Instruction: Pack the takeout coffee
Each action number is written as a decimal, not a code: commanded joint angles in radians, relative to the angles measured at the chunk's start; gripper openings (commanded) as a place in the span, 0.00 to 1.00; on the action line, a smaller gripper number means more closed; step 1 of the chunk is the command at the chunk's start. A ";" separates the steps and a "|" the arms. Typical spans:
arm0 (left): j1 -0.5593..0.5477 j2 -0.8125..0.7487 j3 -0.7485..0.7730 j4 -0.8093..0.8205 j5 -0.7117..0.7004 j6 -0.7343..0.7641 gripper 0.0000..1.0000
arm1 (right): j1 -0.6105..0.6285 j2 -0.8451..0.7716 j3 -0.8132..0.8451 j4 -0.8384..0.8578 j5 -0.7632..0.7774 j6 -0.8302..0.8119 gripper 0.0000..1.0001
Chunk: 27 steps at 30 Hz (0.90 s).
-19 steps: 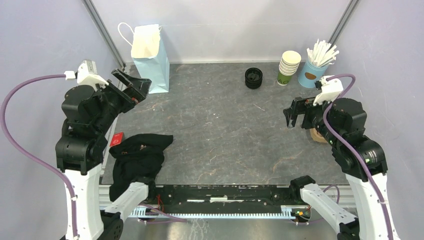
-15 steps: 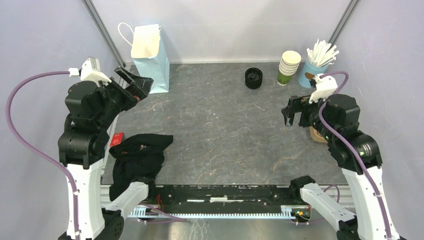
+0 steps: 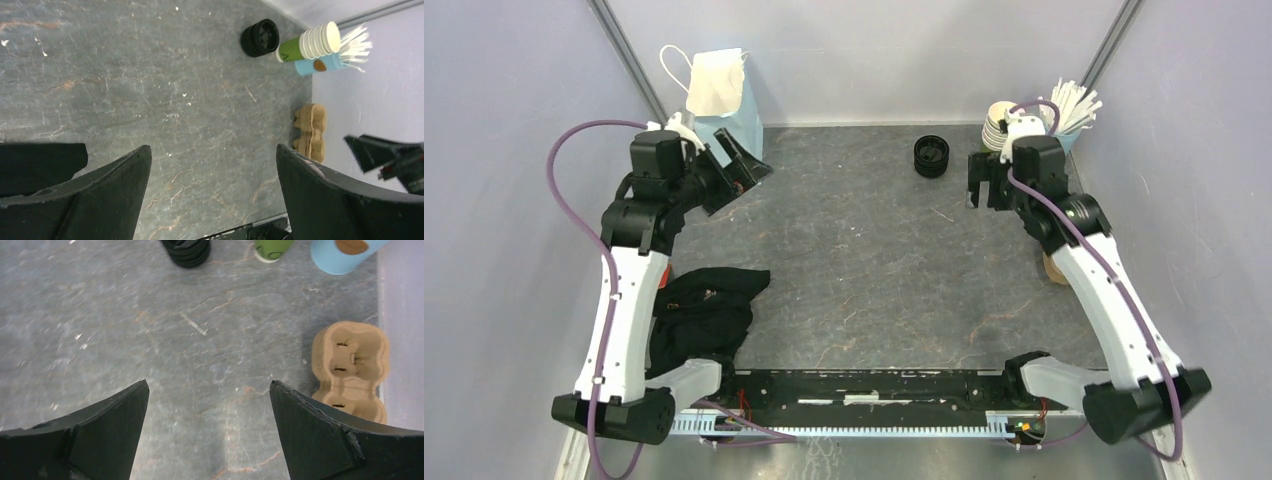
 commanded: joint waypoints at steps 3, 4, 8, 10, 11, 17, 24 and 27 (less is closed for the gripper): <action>-0.095 0.029 0.000 0.081 0.037 0.111 1.00 | -0.082 0.196 0.157 0.172 0.239 0.124 0.98; -0.115 0.038 0.008 0.082 0.032 0.132 1.00 | -0.102 0.226 0.178 0.178 0.252 0.144 0.98; -0.225 0.073 0.086 0.054 -0.072 0.265 1.00 | -0.161 0.343 0.264 0.213 0.286 0.196 0.97; -0.283 0.084 0.129 0.032 -0.148 0.325 1.00 | -0.177 0.402 0.307 0.226 0.298 0.208 0.95; -0.312 0.086 0.143 0.026 -0.188 0.349 1.00 | -0.184 0.428 0.326 0.232 0.309 0.213 0.95; -0.368 0.094 0.132 0.020 -0.319 0.400 1.00 | -0.235 0.598 0.438 0.282 0.308 0.256 0.89; -0.368 0.147 0.195 -0.029 -0.386 0.435 1.00 | -0.273 0.770 0.553 0.333 0.252 0.284 0.75; -0.369 0.169 0.197 -0.031 -0.392 0.435 1.00 | -0.281 0.818 0.572 0.373 0.243 0.294 0.69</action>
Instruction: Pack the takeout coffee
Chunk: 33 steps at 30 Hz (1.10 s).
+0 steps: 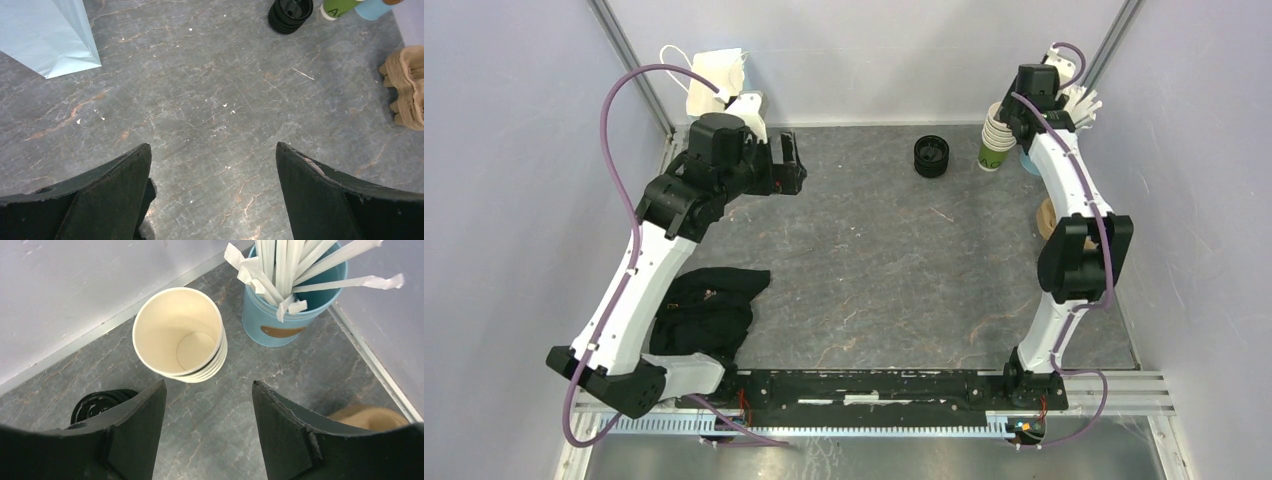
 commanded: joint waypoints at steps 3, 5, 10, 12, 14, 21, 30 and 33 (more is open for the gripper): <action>-0.003 0.044 0.052 -0.007 -0.056 0.068 1.00 | -0.016 0.097 0.100 0.105 -0.017 0.055 0.60; -0.002 0.059 0.063 -0.005 -0.060 0.075 1.00 | -0.040 0.128 0.133 0.105 -0.019 0.070 0.56; -0.002 0.080 0.080 -0.012 -0.080 0.084 1.00 | -0.057 0.165 0.157 0.129 -0.022 0.093 0.52; -0.002 0.088 0.086 -0.014 -0.082 0.087 1.00 | -0.061 0.175 0.157 0.131 -0.022 0.104 0.51; -0.002 0.097 0.095 -0.016 -0.085 0.090 1.00 | -0.065 0.185 0.157 0.132 -0.028 0.108 0.51; -0.002 0.118 0.109 -0.017 -0.092 0.093 1.00 | -0.087 0.227 0.171 0.142 -0.082 0.120 0.44; -0.002 0.126 0.115 -0.021 -0.082 0.089 1.00 | -0.103 0.244 0.168 0.145 -0.106 0.135 0.31; -0.002 0.127 0.115 -0.021 -0.075 0.088 1.00 | -0.106 0.243 0.168 0.145 -0.107 0.134 0.27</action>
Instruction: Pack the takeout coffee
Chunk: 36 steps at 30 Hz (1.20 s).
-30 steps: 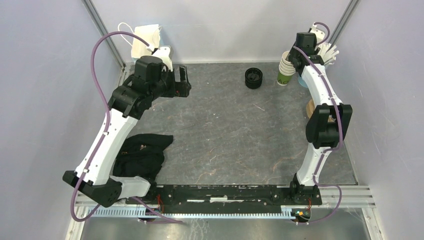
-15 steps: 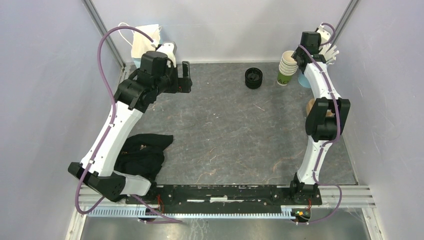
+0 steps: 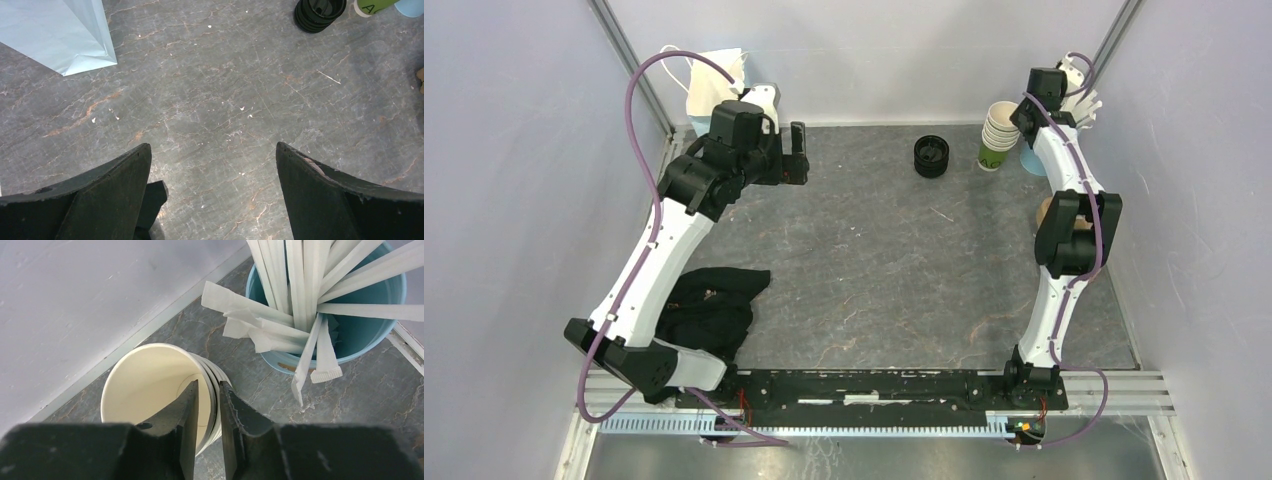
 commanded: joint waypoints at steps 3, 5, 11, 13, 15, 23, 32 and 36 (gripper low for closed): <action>-0.002 -0.003 0.041 0.002 0.002 0.065 1.00 | -0.007 -0.001 0.040 0.031 -0.010 0.016 0.24; -0.002 -0.004 0.040 0.003 0.003 0.065 1.00 | -0.008 -0.001 0.040 0.027 -0.014 0.020 0.21; -0.002 -0.008 0.036 0.002 0.007 0.064 1.00 | -0.009 -0.011 0.047 0.016 -0.014 0.027 0.12; -0.002 -0.011 0.034 0.003 0.011 0.064 1.00 | -0.008 -0.015 0.048 0.009 -0.008 0.028 0.09; -0.002 -0.014 0.031 0.004 0.015 0.064 1.00 | -0.008 -0.020 0.049 0.001 -0.009 0.033 0.07; -0.002 -0.023 0.027 0.006 0.019 0.064 1.00 | -0.009 -0.048 0.069 -0.016 -0.020 0.061 0.05; -0.002 -0.036 0.018 0.011 0.026 0.064 1.00 | -0.019 -0.079 0.089 -0.032 -0.035 0.080 0.02; -0.003 -0.041 0.015 0.011 0.029 0.063 1.00 | -0.022 -0.105 0.091 -0.040 -0.047 0.081 0.01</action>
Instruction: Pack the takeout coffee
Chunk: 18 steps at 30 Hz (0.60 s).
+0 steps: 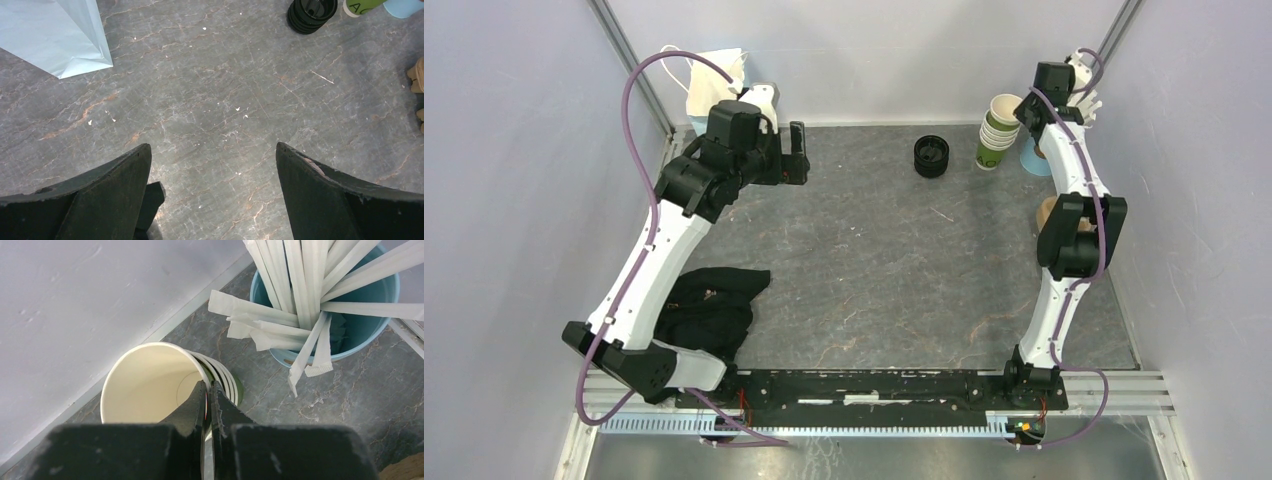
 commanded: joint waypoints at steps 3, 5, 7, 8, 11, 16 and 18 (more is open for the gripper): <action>-0.003 -0.037 0.016 0.009 0.020 0.059 1.00 | -0.010 -0.109 0.065 -0.004 -0.021 0.021 0.01; -0.007 -0.046 0.012 0.010 0.028 0.056 1.00 | -0.011 -0.120 0.087 -0.018 -0.027 0.019 0.01; -0.017 -0.060 0.002 0.010 0.025 0.057 1.00 | -0.011 -0.130 0.112 -0.031 -0.036 0.019 0.01; -0.023 -0.068 -0.005 0.010 0.023 0.058 1.00 | -0.011 -0.139 0.120 -0.033 -0.041 0.016 0.01; -0.036 -0.094 -0.025 0.015 0.036 0.051 1.00 | -0.013 -0.189 0.128 -0.046 -0.057 0.001 0.01; -0.068 -0.121 -0.044 0.026 0.037 0.052 1.00 | -0.014 -0.305 0.063 -0.031 -0.269 -0.141 0.00; -0.081 -0.129 -0.051 0.030 0.029 0.054 1.00 | -0.013 -0.379 -0.062 0.030 -0.477 -0.188 0.00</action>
